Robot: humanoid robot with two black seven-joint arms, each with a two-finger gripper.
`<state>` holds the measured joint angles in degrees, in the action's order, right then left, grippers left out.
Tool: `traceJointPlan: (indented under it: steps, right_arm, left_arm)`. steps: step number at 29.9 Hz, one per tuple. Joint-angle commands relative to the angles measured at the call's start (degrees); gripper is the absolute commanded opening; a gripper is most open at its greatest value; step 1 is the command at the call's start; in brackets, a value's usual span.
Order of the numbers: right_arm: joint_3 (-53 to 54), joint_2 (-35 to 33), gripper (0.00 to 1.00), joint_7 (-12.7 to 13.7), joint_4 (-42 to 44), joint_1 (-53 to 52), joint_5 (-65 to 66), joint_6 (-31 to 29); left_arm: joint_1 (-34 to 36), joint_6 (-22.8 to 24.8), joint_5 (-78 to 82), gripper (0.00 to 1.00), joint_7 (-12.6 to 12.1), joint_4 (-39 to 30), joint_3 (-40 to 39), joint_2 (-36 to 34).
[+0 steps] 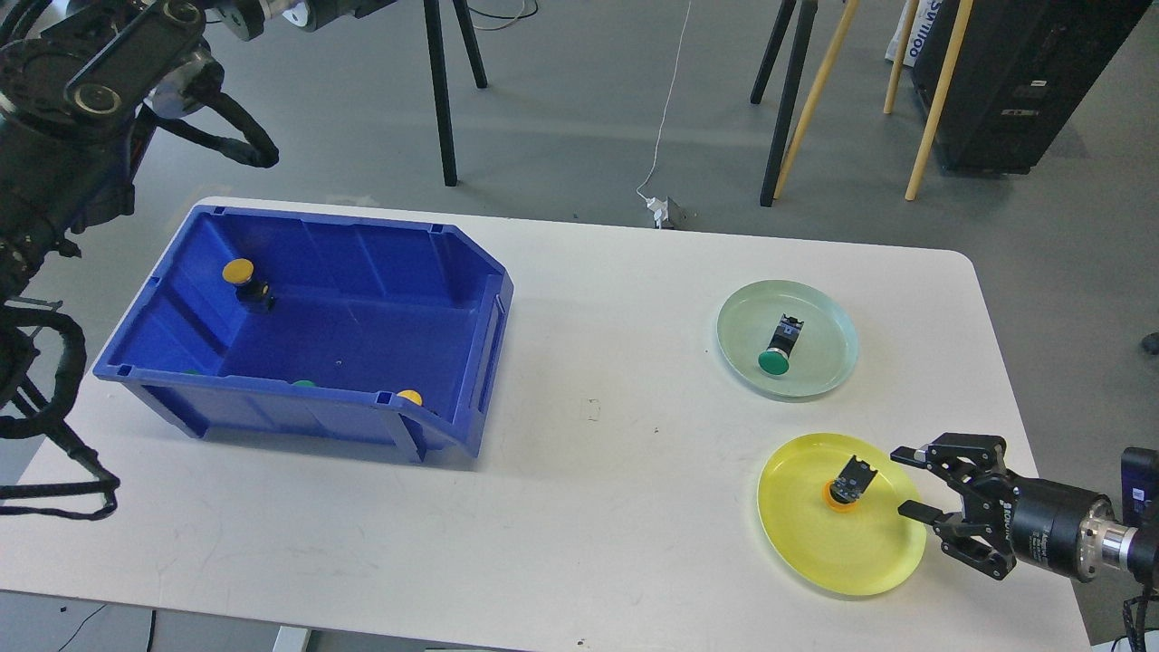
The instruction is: Pass button and place on color plate
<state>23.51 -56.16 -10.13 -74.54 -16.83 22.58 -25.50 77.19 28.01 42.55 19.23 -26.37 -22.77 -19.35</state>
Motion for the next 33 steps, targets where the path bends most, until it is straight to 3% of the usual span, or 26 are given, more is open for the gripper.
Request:
traceJointPlan:
  steps: [1,3,4,11,16,22,24,29,33]
  right_arm:
    - [0.5,-0.5,0.79,0.4,-0.2,-0.5,-0.3,-0.4]
    - [1.8,-1.1,0.93,0.3,-0.3,-0.8,-0.6,-0.5]
    - [3.0,-1.5,0.95,0.2,-0.3,-1.0,-0.9,-0.5]
    - [21.5,-2.1,0.98,0.5,0.3,-1.0,-1.1,-0.1]
    - [29.7,5.3,0.98,1.1,6.3,-6.6,-1.1,-0.3]
    - [29.2,11.5,0.98,8.4,14.1,-22.9,-0.9,4.1]
    - [27.7,14.0,0.98,9.6,18.9,-29.2,-0.8,5.5]
    - [18.2,19.7,0.97,9.4,32.2,-43.9,-0.5,6.9]
    - [13.4,24.2,0.97,9.1,39.5,-49.0,-0.4,11.0]
  left_arm:
    - [0.2,0.0,0.0,0.99,-0.2,0.0,0.0,0.1]
    - [0.2,0.0,0.0,0.99,-0.4,0.0,0.0,0.1]
    - [0.2,0.0,0.1,0.99,-0.5,0.0,0.0,0.1]
    - [0.9,0.0,-0.4,0.99,-0.5,-0.4,-0.4,-0.1]
    - [2.4,0.0,-0.7,0.99,-0.7,-0.3,-1.0,0.2]
    - [2.5,0.0,-0.7,0.99,-1.0,-0.7,-1.0,0.5]
    - [2.5,0.0,-0.7,0.99,-1.2,-1.0,-1.1,0.6]
    - [2.7,0.0,-0.6,0.99,-2.7,-4.1,-1.0,0.5]
    - [4.1,0.0,-0.4,0.99,-5.3,-4.3,-0.6,0.5]
